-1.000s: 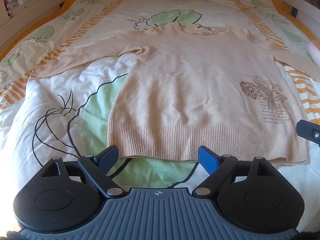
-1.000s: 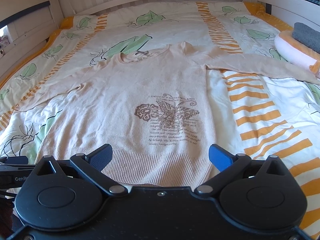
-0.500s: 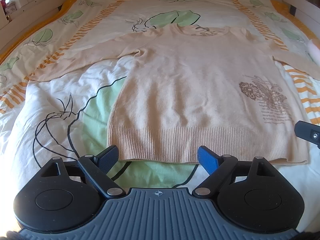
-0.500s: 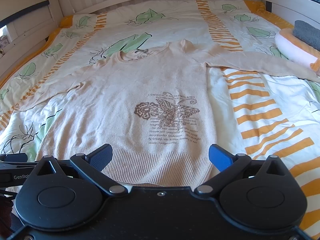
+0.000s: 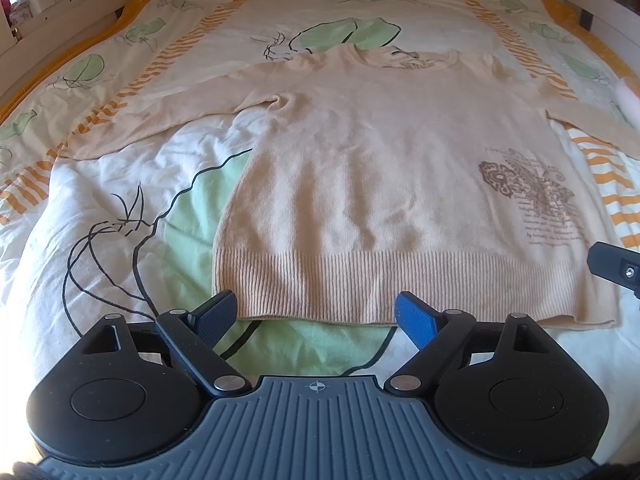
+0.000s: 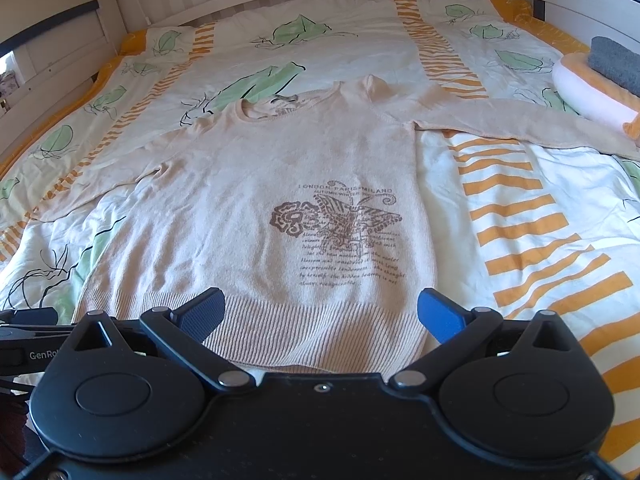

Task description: Fold small clothes

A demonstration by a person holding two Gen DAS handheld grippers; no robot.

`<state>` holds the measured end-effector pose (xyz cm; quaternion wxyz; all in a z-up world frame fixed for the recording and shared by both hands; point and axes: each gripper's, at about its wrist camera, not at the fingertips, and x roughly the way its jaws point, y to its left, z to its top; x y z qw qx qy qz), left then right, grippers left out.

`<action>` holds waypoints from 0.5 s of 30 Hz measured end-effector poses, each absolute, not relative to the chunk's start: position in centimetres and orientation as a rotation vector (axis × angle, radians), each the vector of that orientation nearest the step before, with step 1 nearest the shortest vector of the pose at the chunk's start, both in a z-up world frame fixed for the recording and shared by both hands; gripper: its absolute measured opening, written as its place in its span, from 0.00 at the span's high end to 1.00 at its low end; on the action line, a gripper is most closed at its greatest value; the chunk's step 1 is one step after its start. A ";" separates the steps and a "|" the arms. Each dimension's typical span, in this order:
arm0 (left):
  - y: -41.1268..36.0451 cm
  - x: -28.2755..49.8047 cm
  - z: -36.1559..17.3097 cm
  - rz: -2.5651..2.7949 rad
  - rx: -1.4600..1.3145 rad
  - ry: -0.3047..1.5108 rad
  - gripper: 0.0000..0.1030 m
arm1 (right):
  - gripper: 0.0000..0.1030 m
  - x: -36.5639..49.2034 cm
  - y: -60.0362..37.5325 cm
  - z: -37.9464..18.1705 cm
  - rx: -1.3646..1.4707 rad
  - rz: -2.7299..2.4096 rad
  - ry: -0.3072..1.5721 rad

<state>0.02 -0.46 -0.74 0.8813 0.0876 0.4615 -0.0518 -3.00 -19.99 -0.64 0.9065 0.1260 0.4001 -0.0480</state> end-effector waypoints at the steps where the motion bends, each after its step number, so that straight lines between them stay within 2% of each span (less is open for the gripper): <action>1: -0.5 0.0 -0.8 -0.108 0.182 0.963 0.16 | 0.01 -3.0 -20.0 -0.6 0.261 -0.099 0.827; 15: -0.5 0.2 -1.2 -0.102 0.182 0.981 0.16 | 0.01 -3.1 -20.1 -0.8 0.270 -0.092 0.833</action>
